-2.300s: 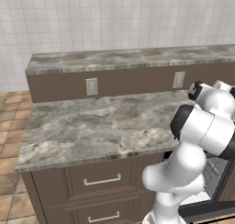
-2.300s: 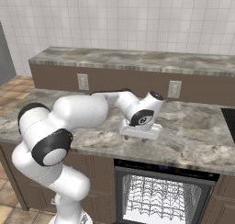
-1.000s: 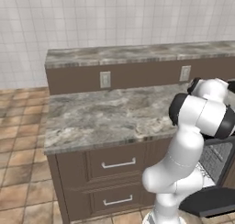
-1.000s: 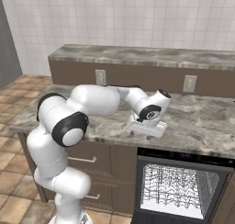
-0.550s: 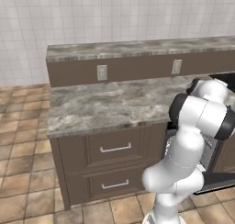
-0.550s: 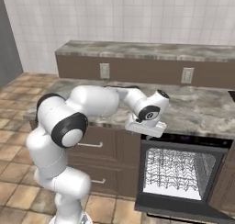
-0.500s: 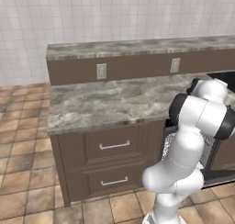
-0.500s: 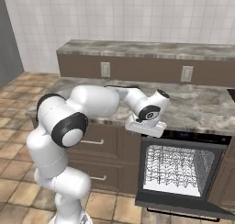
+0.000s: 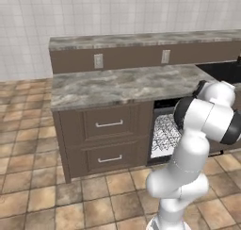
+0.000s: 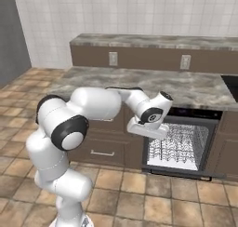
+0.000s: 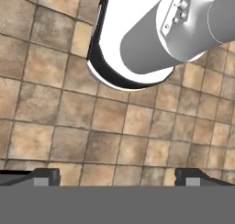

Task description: Open the dishwasher door and pull out the top rack.

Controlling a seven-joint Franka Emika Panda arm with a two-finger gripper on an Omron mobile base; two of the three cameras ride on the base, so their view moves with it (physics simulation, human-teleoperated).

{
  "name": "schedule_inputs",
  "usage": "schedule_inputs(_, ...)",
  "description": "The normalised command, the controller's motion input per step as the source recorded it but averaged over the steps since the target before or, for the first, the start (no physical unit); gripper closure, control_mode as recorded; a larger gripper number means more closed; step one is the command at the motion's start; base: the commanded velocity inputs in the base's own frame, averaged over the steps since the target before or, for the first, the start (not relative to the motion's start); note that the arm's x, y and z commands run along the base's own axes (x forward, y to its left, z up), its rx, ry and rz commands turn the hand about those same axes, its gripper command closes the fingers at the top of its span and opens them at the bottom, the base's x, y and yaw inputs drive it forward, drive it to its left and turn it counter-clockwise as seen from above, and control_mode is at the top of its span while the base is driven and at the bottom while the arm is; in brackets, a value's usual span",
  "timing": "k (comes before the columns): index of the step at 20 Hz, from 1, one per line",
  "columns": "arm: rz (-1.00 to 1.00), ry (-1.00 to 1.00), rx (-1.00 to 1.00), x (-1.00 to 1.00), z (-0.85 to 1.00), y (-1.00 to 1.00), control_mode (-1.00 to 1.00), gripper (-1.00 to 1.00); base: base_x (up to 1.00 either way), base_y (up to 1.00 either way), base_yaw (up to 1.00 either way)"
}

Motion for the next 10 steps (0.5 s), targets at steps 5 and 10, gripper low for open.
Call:
schedule_inputs(5, 0.0, 0.0, 0.0, 0.0, 0.0, 0.0, 1.0, -1.0, -0.02, -0.61, 0.0)
schedule_inputs(10, 0.0, 0.0, 0.0, 0.0, 0.0, 0.0, 1.0, -1.0, 0.0, -0.9, 0.0)
